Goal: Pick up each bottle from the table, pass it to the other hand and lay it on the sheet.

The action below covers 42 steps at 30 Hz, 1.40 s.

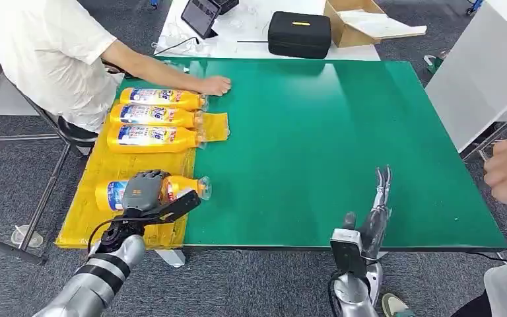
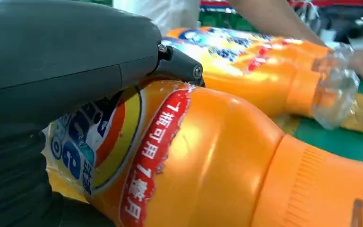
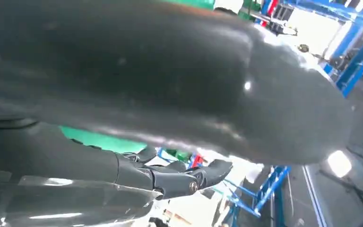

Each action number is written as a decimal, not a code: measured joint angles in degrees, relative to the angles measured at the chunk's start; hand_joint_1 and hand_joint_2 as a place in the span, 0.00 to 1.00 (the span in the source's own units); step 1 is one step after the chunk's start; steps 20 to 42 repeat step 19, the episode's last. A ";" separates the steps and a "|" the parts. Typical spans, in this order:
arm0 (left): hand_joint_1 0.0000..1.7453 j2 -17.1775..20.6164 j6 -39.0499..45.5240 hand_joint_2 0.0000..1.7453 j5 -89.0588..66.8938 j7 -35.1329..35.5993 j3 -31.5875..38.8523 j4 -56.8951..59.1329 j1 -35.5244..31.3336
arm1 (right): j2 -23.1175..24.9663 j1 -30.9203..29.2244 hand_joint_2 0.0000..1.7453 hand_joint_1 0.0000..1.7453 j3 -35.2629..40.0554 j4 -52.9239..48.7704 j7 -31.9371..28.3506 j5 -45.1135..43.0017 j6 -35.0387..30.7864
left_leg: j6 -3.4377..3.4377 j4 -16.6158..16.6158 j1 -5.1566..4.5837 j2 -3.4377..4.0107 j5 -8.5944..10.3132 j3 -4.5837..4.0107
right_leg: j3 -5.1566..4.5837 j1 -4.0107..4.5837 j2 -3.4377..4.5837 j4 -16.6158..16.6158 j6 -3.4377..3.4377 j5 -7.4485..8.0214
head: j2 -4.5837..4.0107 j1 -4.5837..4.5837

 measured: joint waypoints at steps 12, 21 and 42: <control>0.00 0.33 -2.30 1.00 2.05 -1.96 -0.22 4.13 -2.09 | -1.40 -0.32 0.00 0.00 2.03 2.82 0.00 -0.98 0.00 | -0.08 -0.01 0.00 0.02 -0.01 0.14 | 0.05 0.00 0.01 0.08 -0.03 0.00 | -0.02 0.00; 0.00 0.37 -4.48 1.00 2.75 -2.27 -0.17 4.11 -2.59 | -1.77 -0.45 0.00 0.00 2.45 3.61 0.00 -0.98 0.00 | -0.07 0.00 -0.01 -0.01 0.00 0.14 | 0.10 -0.01 0.00 0.08 -0.03 0.00 | -0.02 0.00; 0.00 0.37 -4.48 1.00 2.75 -2.27 -0.17 4.11 -2.59 | -1.77 -0.45 0.00 0.00 2.45 3.61 0.00 -0.98 0.00 | -0.07 0.00 -0.01 -0.01 0.00 0.14 | 0.10 -0.01 0.00 0.08 -0.03 0.00 | -0.02 0.00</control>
